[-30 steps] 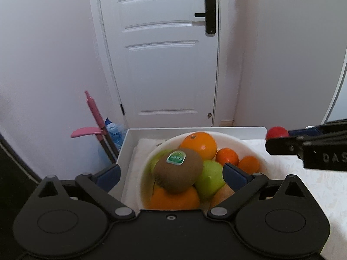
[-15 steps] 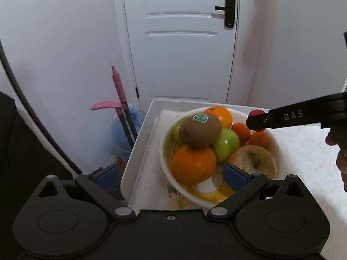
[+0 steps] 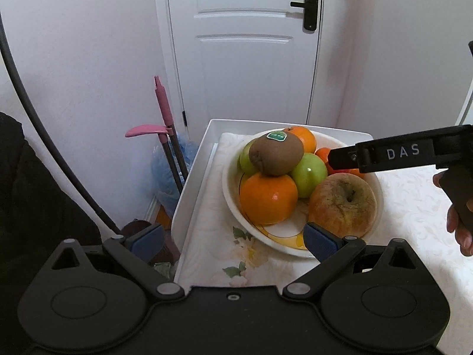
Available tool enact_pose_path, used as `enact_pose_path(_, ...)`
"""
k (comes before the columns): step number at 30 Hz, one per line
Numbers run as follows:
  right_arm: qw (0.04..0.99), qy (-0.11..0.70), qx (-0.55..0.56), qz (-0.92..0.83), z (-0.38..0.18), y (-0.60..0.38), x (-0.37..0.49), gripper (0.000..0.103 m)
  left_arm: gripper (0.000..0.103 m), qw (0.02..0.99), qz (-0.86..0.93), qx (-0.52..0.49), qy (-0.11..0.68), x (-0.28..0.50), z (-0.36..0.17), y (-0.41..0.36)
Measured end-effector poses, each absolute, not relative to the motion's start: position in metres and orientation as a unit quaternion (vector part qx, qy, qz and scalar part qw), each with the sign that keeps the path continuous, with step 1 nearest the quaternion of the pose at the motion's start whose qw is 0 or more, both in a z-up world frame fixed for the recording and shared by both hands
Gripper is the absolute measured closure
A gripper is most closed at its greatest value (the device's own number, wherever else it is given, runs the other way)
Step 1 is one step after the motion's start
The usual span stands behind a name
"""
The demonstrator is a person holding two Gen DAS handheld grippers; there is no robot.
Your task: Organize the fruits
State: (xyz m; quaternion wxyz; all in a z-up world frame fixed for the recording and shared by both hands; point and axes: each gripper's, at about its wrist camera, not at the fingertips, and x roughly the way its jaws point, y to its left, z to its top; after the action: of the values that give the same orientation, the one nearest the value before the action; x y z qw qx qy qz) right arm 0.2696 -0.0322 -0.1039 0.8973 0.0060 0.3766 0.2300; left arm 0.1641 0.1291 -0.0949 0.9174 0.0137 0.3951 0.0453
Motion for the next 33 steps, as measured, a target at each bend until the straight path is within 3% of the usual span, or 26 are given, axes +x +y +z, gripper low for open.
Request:
enact_pose_path(7, 0.905, 0.36, 0.007, 0.227, -0.075, -0.05, 0.244, 0.0, 0.001, 0.925, 0.052, 0.021, 0.377, 0.152, -0.071, 0.113)
enact_pose_path(20, 0.943, 0.301, -0.006, 0.143, 0.018, -0.138, 0.13, 0.0, 0.001, 0.949, 0.026, 0.024, 0.312, 0.097, 0.02, 0.051)
enact_pose_path(33, 0.946, 0.322, 0.024, 0.028, 0.03, -0.201, 0.053, 0.0, 0.0, 0.951, -0.001, 0.036, 0.306, 0.05, 0.039, 0.01)
